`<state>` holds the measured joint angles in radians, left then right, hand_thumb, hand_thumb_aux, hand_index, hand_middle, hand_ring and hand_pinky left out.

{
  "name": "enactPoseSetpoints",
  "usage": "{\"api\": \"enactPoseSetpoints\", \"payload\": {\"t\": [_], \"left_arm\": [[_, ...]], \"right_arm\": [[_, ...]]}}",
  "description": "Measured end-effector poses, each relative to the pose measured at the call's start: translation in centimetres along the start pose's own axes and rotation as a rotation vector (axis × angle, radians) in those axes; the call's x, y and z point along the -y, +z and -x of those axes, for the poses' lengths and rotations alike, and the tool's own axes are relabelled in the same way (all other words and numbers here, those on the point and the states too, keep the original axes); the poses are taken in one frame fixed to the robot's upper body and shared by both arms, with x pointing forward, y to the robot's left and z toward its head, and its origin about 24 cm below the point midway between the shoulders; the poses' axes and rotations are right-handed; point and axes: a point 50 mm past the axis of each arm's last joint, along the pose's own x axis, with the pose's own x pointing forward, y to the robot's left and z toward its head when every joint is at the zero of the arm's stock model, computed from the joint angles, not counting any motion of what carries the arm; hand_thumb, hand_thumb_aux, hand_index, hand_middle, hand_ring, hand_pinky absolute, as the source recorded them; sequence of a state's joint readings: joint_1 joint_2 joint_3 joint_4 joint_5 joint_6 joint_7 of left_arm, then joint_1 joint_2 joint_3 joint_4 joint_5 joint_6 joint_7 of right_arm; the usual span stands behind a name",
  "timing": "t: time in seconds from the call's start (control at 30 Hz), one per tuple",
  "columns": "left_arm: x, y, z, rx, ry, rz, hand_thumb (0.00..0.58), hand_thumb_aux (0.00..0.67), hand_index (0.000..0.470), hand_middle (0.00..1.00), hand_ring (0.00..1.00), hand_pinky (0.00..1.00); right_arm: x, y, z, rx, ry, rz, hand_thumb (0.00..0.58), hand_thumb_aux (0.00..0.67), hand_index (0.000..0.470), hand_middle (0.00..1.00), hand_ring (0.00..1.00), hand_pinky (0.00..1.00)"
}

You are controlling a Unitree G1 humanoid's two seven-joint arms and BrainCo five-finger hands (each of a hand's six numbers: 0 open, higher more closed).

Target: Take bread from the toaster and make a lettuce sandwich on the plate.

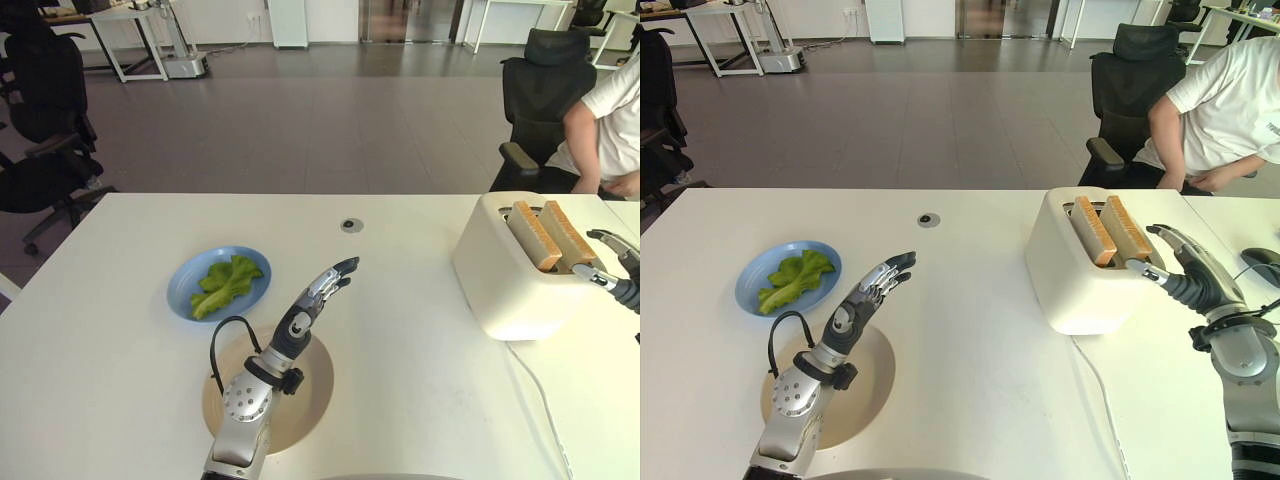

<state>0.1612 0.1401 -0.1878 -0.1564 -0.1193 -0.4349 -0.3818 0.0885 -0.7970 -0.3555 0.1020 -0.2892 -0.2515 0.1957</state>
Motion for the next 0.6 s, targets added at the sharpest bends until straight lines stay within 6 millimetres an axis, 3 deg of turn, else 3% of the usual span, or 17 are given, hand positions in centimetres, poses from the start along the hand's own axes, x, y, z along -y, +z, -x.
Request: {"api": "enactPoseSetpoints", "payload": {"t": [0.03, 0.07, 0.1, 0.17, 0.47, 0.6], "left_arm": [[0.00, 0.00, 0.00, 0.000, 0.000, 0.000, 0.000, 0.000, 0.000, 0.00, 0.00, 0.00], [0.00, -0.01, 0.00, 0.000, 0.000, 0.000, 0.000, 0.000, 0.000, 0.00, 0.00, 0.00], [0.00, -0.01, 0.00, 0.000, 0.000, 0.000, 0.000, 0.000, 0.000, 0.00, 0.00, 0.00], [-0.01, -0.03, 0.01, -0.001, 0.000, 0.000, 0.000, 0.000, 0.000, 0.00, 0.00, 0.00], [-0.05, -0.17, -0.08, -0.001, -0.007, -0.003, 0.000, 0.000, 0.000, 0.00, 0.00, 0.00], [-0.12, -0.19, -0.04, 0.003, -0.004, -0.007, 0.000, 0.000, 0.000, 0.00, 0.00, 0.00]], "right_arm": [[-0.10, 0.03, -0.04, 0.000, 0.001, -0.003, 0.432, 0.331, 0.232, 0.00, 0.00, 0.00], [-0.08, 0.12, -0.14, 0.005, -0.010, -0.014, 0.485, 0.399, 0.280, 0.00, 0.00, 0.00], [0.07, 0.28, -0.29, 0.014, -0.020, -0.017, 0.509, 0.436, 0.306, 0.00, 0.00, 0.00], [0.37, 0.61, -0.62, 0.030, -0.041, -0.030, 0.580, 0.670, 0.470, 0.00, 0.00, 0.00], [-0.32, 0.56, -0.54, 0.032, -0.062, -0.174, 0.580, 0.670, 0.470, 0.00, 0.00, 0.00], [0.34, -0.23, -0.83, -0.011, -0.146, -0.489, 0.580, 0.670, 0.470, 0.00, 0.00, 0.00]]}}
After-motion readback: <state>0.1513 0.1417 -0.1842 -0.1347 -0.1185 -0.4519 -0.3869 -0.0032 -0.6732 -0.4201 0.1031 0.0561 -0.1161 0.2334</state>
